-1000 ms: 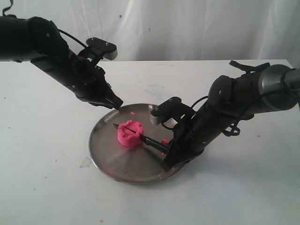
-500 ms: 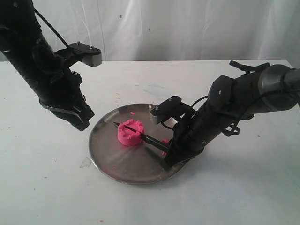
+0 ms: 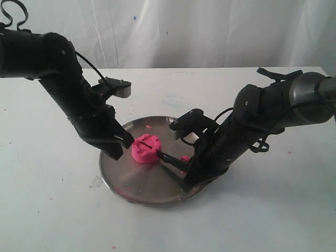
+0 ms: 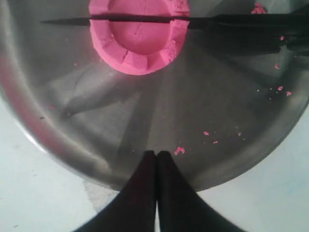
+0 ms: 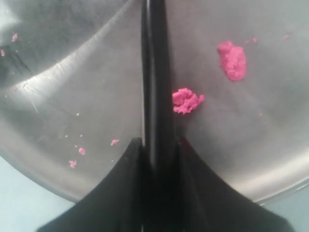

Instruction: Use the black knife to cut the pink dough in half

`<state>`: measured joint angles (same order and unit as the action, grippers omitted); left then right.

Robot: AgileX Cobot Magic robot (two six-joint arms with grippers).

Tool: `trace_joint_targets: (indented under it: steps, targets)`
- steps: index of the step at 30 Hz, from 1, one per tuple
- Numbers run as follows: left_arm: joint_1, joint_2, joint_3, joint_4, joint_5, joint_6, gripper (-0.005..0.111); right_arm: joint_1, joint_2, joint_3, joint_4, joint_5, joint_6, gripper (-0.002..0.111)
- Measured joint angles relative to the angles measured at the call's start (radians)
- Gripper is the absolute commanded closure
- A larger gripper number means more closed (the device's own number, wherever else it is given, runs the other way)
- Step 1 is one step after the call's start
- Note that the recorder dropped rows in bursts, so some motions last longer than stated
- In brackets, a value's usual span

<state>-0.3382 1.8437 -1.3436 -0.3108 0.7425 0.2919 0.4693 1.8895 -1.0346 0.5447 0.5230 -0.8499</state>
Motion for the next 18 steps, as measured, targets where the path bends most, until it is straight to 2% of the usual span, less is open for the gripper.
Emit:
trace_joint_targets:
  steps: [8,14,18]
  targets:
    - [0.0,0.035,0.0,-0.023,-0.053,0.041,0.107,0.0,0.0,0.0,0.0,-0.006,0.0,0.108]
    - [0.0,0.035,0.0,-0.013,-0.141,0.098,0.107,0.0,0.0,0.0,0.0,-0.007,0.0,0.108]
    - [0.0,0.035,0.0,-0.011,-0.251,0.104,0.107,0.0,0.002,0.0,0.0,-0.019,0.0,0.108]
